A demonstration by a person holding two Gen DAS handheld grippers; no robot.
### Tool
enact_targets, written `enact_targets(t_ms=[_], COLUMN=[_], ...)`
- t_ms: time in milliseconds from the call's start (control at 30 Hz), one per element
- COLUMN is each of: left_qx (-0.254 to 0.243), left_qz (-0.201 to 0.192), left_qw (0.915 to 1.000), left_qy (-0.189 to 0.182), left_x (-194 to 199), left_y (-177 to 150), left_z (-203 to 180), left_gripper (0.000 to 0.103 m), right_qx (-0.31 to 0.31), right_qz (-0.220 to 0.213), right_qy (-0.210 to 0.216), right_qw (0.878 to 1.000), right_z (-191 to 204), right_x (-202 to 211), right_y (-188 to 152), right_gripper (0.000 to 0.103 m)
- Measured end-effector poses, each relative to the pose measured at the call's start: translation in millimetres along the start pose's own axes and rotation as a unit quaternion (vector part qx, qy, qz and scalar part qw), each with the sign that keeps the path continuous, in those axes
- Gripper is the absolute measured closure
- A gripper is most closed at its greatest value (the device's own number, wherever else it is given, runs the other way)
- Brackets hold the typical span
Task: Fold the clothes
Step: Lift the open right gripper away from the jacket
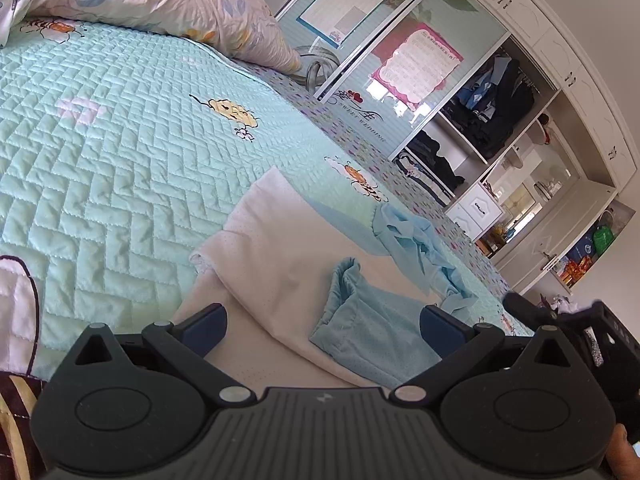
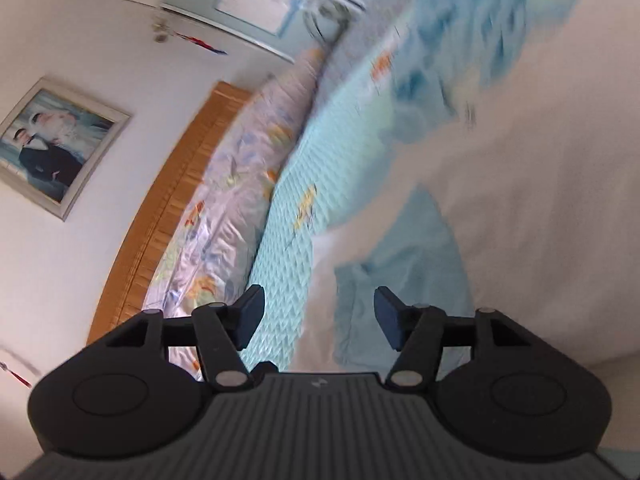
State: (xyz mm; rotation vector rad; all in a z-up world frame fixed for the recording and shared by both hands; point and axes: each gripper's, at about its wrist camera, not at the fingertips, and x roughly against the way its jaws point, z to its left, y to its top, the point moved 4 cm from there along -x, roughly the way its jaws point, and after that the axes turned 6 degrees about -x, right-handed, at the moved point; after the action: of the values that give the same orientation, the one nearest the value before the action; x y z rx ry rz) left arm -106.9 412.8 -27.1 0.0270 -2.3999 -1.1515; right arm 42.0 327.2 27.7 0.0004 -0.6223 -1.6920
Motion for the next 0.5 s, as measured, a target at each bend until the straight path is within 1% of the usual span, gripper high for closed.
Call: enact_targets(t_ms=[33, 67, 100, 133, 167, 233, 333, 400, 433, 467, 500], left_qx=[-0.004, -0.008, -0.014, -0.020, -0.026, -0.034, -0.048, -0.066, -0.078, -0.088, -0.090], left_qz=[0.000, -0.001, -0.003, -0.004, -0.004, 0.004, 0.035, 0.054, 0.064, 0.076, 0.093], left_qw=[1.0000, 1.0000, 0.9999, 0.9998, 0.9996, 0.9993, 0.9981, 0.9963, 0.9948, 0.9932, 0.9913], left_qy=[0.000, -0.001, -0.001, 0.001, 0.006, 0.015, 0.017, 0.013, 0.010, 0.000, -0.024], left_x=[2, 4, 8, 11, 13, 14, 5, -5, -13, -21, -30], left_y=[1, 2, 5, 7, 9, 14, 21, 27, 31, 36, 40], left_z=[-3, -7, -12, -16, -20, -28, -41, -53, -60, -69, -78], left_gripper=[0.001, 0.001, 0.001, 0.001, 0.001, 0.001, 0.001, 0.001, 0.001, 0.001, 0.001], right_qx=[0.026, 0.028, 0.018, 0.018, 0.026, 0.044, 0.067, 0.070, 0.069, 0.067, 0.060], right_qz=[0.004, 0.034, 0.075, 0.091, 0.086, 0.072, 0.042, 0.042, 0.045, 0.048, 0.051], right_qy=[-0.025, -0.044, -0.058, -0.048, -0.028, 0.005, 0.058, 0.090, 0.105, 0.120, 0.137], right_qw=[0.999, 0.998, 0.995, 0.995, 0.996, 0.996, 0.995, 0.993, 0.991, 0.989, 0.987], right_z=[-2, -11, -23, -30, -33, -36, -45, -45, -46, -46, -47], right_x=[3, 0, -5, -6, -2, 7, 16, 21, 22, 24, 25], right_y=[0, -6, -14, -21, -26, -32, -38, -38, -36, -35, -34], right_gripper=[0.038, 0.038, 0.038, 0.039, 0.039, 0.038, 0.038, 0.032, 0.027, 0.026, 0.025])
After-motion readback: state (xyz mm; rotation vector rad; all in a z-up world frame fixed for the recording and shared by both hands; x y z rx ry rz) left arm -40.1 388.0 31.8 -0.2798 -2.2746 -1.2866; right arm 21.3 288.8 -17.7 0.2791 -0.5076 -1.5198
